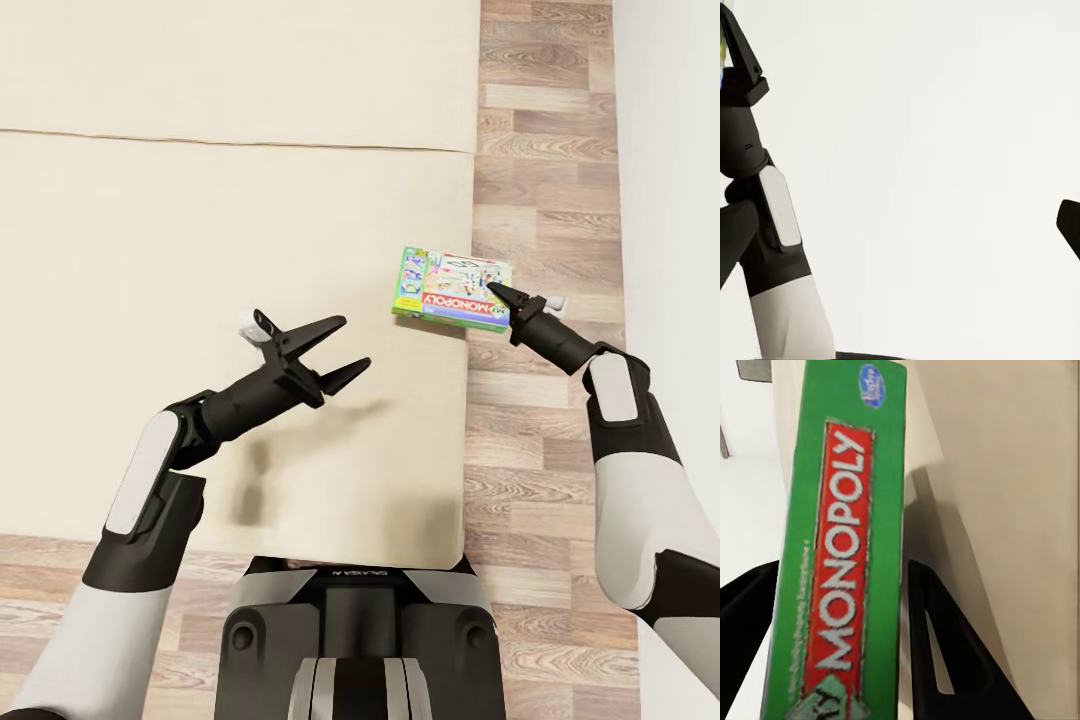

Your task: Put all the toys in the child's room - the three board games (two on the bed and one on the table), the two jigsaw puzzles on the table, and the tennis ball on the table - inside the toy box on the table in the child's room.

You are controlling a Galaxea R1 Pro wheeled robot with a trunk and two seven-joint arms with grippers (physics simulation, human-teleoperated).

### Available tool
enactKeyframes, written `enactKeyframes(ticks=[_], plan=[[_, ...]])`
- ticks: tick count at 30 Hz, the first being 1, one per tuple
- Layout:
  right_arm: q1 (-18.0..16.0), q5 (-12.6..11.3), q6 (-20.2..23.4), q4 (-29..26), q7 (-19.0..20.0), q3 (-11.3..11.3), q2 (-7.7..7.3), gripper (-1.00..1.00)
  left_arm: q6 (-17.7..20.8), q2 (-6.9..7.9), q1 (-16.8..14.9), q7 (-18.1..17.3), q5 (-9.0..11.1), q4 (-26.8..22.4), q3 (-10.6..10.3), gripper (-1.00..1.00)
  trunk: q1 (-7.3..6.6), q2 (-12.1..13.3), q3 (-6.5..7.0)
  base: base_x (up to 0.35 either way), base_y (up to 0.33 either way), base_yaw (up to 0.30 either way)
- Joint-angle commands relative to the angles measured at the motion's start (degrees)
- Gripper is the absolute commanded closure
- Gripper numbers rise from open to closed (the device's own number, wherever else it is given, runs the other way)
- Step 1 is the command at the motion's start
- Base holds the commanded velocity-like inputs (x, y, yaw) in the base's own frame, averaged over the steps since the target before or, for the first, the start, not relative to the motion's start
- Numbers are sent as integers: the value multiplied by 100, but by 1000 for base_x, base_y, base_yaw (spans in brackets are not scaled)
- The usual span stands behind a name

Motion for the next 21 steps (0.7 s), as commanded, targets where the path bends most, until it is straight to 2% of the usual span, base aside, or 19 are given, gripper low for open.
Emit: enactKeyframes(ticks=[1, 6, 9, 10, 13, 14, 17, 21], plan=[[1, 27, 27, -1, 17, -13, -6, 100, 14, 8, 10, 44, -40, 3, 27, -100, 0, -2, -2, 0, 0, 0], [30, 22, 50, -88, 24, -16, -22, 100, 16, 26, 51, 349, -41, 4, 91, -100, 0, -2, -2, 0, 0, 0], [212, 25, 66, -359, 33, -17, -30, 100, 19, 41, 80, 661, -41, 4, 126, -100, 0, -2, -2, 0, 0, 0], [212, 25, 66, -359, 33, -17, -30, 100, 19, 41, 80, 661, -41, 4, 126, -100, 0, -2, -2, 0, 0, 0], [559, 29, 75, -803, 29, -14, -37, 100, 21, 75, 95, 914, -41, 0, 139, -100, 0, -2, -2, 0, 0, 0], [559, 29, 75, -803, 29, -14, -37, 100, 21, 75, 95, 914, -41, 0, 139, -100, 0, -2, -2, 0, 0, 0], [855, 35, 80, -1209, 21, -16, -42, 100, 29, 111, 102, 1062, -38, 1, 142, -100, 0, -2, -2, 0, 0, 0], [978, 37, 81, -1390, 16, -17, -44, 100, 32, 125, 105, 1116, -36, 2, 145, -100, 0, -2, -2, 0, 0, 0]])
